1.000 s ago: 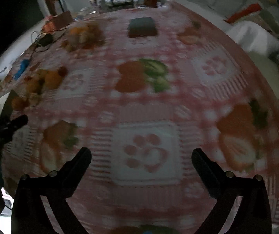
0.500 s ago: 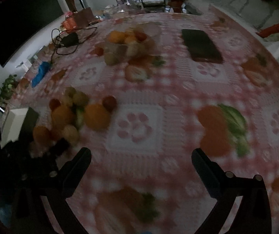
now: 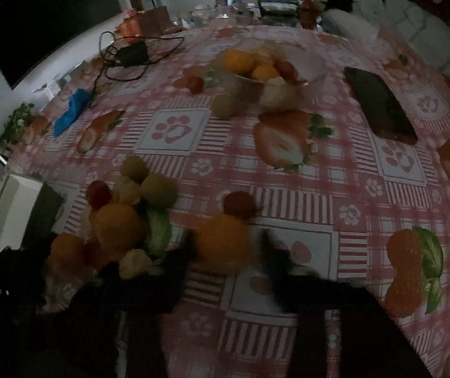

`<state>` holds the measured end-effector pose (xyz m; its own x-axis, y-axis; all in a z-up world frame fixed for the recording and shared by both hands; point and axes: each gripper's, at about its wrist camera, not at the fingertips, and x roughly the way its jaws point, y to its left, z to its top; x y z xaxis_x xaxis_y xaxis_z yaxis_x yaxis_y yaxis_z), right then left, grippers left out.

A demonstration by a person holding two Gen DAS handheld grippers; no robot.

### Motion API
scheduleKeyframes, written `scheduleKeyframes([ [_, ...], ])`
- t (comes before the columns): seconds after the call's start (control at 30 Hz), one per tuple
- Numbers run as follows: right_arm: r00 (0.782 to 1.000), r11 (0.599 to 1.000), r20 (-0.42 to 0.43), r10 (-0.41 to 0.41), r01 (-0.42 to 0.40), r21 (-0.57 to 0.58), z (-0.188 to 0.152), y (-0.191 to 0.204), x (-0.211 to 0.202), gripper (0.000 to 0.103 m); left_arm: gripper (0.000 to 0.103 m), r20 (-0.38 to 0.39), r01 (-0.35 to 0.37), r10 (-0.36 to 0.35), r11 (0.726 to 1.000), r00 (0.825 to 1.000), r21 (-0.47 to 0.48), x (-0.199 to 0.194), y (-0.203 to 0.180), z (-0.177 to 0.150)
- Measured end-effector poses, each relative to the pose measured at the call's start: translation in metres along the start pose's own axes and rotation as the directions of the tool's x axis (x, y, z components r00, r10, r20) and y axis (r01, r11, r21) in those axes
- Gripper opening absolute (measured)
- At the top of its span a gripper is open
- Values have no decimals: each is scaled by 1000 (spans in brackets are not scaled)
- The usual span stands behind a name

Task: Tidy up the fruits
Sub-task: 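Close the left tool on an orange while the right tool grasps another orange, then carry the held oranges in both tools over the white tray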

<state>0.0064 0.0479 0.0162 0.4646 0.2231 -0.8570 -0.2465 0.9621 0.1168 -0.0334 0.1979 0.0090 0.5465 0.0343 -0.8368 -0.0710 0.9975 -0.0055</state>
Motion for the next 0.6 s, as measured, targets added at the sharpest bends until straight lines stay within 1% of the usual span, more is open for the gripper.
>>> scheduleKeyframes([
  [0.03, 1000, 1000, 1, 18, -18, 15, -3, -3, -2, 36, 43, 2, -4, 4, 1000, 1000, -4, -2, 2, -1],
  [0.07, 1000, 999, 7, 29, -29, 29, -6, -7, -5, 36, 39, 3, 1, -1, 1000, 1000, -8, -4, 4, -2],
  [0.17, 998, 996, 9, 66, -67, 67, -18, -19, -18, 36, 39, 6, 66, -66, 997, 998, -45, -14, 13, -11],
  [0.23, 997, 994, 8, 80, -80, 73, -29, -24, -28, 36, 39, 20, 106, -105, 993, 994, -52, -24, 17, -19],
  [0.43, 994, 991, 12, 105, -105, 87, -71, -33, -54, 36, 39, 48, 172, -169, 984, 984, -50, -60, 20, -42],
  [0.53, 992, 986, 2, 127, -127, 113, -90, -36, -61, 36, 39, 55, 183, -181, 982, 982, -46, -76, 19, -51],
  [0.6, 991, 984, 1, 133, -133, 119, -97, -37, -65, 36, 39, 55, 187, -185, 982, 981, -34, -86, 17, -56],
])
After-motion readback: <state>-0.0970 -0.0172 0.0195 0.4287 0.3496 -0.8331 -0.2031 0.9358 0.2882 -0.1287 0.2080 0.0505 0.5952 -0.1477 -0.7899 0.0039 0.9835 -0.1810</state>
